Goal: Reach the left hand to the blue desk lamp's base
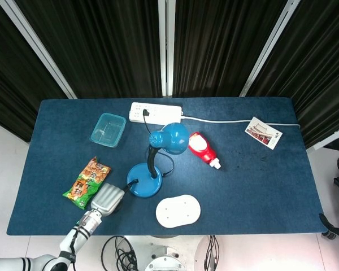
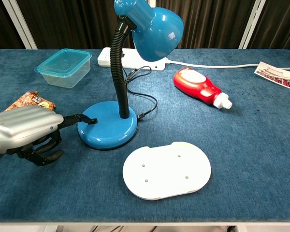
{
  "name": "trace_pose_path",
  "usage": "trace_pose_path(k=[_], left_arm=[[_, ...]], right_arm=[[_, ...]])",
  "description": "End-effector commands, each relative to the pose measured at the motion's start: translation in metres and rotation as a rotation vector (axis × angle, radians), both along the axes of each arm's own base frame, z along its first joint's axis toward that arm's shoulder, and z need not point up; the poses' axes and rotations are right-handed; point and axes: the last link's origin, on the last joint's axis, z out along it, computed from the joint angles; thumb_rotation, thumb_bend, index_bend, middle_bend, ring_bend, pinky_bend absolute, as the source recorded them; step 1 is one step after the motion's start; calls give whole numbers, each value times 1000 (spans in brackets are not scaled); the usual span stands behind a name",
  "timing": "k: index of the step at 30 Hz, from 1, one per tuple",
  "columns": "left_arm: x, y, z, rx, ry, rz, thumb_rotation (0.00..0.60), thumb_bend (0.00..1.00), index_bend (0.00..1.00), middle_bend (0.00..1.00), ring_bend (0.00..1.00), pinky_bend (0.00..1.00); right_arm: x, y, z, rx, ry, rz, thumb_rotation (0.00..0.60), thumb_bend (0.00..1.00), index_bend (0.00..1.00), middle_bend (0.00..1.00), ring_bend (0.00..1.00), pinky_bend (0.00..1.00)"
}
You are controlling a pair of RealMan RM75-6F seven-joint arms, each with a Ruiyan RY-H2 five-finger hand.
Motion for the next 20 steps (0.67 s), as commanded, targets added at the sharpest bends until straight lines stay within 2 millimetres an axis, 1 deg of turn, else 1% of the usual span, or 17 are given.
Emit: trace_pose_path(k=[1,5,8,9,11,12,13,15,16,17,18,19,20], left_arm=[[3,1,4,27,-28,-6,600,467,123,811,831,847],[8,0,18,98,-103,7,600,449,101,799,826,843],[6,-4,43,218,-161,0,600,409,105,769,803,826],[4,-7,55,283,-182,-8,600,392,111,752,789,814],[-5,-12,79,398,-203,-19,600,353,129,712,745,776],[-10,-15,89,441,-199,-19,600,328,137,678,701,739],[-16,-17,99,480,-186,-12,600,294,141,630,630,685],[-33,-24,120,530,-107,34,600,217,128,497,442,552],[-40,-29,127,519,-61,60,600,155,100,360,274,409],[-46,-33,135,504,-20,85,600,89,68,202,130,237],[-50,-35,143,502,11,100,600,44,45,94,44,114],[-54,-38,153,510,27,113,600,11,32,16,0,18],[-58,-41,159,516,25,123,600,0,30,0,0,0]], right_arm=[[0,0,0,-1,0,0,600,174,0,0,0,0],[1,0,1,-5,-1,1,600,176,0,0,0,0],[2,-1,2,-5,0,4,600,176,0,0,0,0],[2,-1,2,-6,0,4,600,176,0,0,0,0],[2,-1,2,-6,-1,5,600,176,0,0,0,0],[2,-1,2,-5,-1,6,600,176,0,0,0,0],[2,-1,1,-3,-1,8,600,176,0,0,0,0],[3,-2,0,2,2,17,600,173,0,0,0,0],[3,-2,0,0,4,23,600,165,0,0,0,0],[4,-2,0,-6,6,32,600,158,0,0,0,0],[4,-3,-1,-11,7,42,600,150,0,0,0,0],[4,-3,-2,-15,10,51,600,144,0,0,0,0],[4,-3,-2,-15,11,53,600,140,0,0,0,0]])
